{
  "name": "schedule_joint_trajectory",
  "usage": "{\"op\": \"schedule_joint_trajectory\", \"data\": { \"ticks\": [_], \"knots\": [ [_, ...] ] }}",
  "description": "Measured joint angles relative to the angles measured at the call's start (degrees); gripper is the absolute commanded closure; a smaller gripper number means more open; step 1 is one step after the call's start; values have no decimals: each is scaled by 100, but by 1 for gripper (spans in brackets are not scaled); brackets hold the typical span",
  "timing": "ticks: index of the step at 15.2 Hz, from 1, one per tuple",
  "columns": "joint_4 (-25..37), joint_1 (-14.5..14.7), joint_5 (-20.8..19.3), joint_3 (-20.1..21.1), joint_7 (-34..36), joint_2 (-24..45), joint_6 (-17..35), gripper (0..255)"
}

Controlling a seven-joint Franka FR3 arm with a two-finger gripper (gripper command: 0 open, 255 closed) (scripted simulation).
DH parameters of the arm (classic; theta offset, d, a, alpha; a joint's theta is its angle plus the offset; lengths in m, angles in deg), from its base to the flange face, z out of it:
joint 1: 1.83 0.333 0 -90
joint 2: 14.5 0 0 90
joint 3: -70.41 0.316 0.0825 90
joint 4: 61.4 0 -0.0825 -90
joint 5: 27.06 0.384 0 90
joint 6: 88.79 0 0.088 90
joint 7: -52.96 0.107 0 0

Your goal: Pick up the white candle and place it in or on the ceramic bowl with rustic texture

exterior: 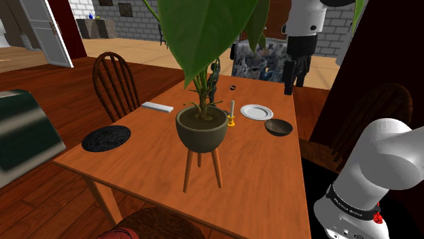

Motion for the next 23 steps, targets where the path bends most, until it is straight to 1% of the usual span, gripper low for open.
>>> {"op": "schedule_joint_trajectory", "data": {
  "ticks": [2,6,11,18,23],
  "knots": [
    [3,-16,-15,-21,-6,79,80,0],
    [32,-93,-40,-78,49,679,702,0],
    [291,-209,-94,-212,71,1648,1497,0],
    [962,-344,-88,-390,98,3086,2387,0],
    [1595,-424,-21,-501,111,4070,2821,0]
  ]
}}
